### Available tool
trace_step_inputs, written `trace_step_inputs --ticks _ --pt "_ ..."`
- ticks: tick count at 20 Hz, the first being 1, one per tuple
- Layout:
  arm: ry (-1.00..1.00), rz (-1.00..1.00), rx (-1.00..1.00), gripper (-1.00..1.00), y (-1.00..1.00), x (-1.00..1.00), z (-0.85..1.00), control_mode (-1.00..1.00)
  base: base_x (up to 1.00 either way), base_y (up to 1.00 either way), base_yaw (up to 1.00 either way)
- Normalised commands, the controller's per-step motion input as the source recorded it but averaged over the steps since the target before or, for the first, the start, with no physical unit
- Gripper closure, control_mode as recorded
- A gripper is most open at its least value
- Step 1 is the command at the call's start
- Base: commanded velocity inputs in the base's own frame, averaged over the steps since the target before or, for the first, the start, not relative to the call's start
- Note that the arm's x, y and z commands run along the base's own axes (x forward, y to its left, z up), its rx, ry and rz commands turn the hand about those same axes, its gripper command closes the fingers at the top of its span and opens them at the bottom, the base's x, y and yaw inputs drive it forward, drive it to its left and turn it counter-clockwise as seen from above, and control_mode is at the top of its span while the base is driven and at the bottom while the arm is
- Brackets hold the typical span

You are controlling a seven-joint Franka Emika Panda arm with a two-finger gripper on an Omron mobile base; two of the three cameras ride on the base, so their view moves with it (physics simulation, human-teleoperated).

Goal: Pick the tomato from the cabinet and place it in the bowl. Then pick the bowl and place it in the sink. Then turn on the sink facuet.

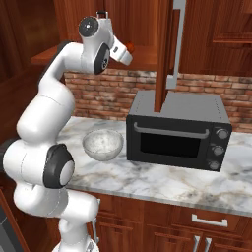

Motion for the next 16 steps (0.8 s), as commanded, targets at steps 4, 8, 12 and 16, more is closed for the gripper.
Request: trace_step_inputs --ticks 4,8,12,16 --pt "0.09 0.00 0.05 -1.00 -0.18 0.76 0.00 -1.00 0.00 0.00 0.00" --pt "0.10 0.00 0.01 -1.00 -0.05 0.68 -0.05 -1.00 0.00 0.00 0.00" --pt "0.04 0.00 0.02 -1.00 -0.10 0.49 -0.04 -1.00 0.00 0.00 0.00" --pt "0.00 0.00 0.03 -1.00 -0.08 0.33 0.00 -1.00 0.00 0.00 0.00"
